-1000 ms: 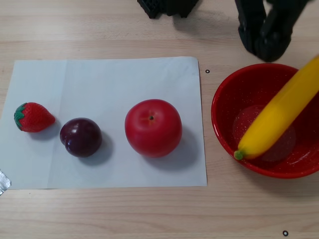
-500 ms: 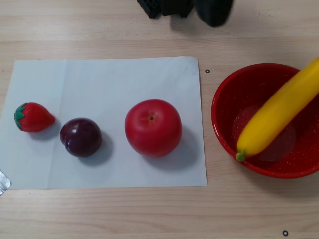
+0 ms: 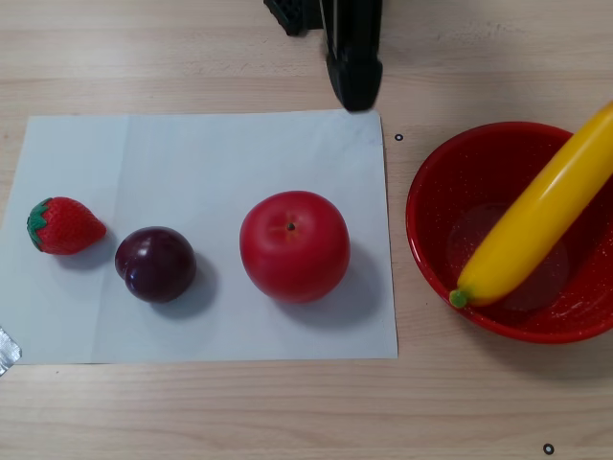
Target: Grasp the banana and put it in the red bowl.
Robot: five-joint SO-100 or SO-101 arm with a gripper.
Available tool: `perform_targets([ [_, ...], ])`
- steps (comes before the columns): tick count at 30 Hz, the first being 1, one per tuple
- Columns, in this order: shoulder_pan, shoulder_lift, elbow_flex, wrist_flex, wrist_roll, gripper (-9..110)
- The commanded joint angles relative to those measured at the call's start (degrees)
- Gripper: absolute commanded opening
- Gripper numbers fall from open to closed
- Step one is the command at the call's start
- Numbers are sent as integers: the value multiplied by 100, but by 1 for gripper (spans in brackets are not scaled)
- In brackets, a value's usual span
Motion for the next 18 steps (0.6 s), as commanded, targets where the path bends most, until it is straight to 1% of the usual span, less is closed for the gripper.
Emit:
perform_targets([
  [1,-35,536,211,-1072,-26,0],
  [5,-114,888,1362,-2435,-132,0],
  [10,-158,1283,2479,-3656,-404,0],
  [18,-176,2065,4140,-4869,-387,0],
])
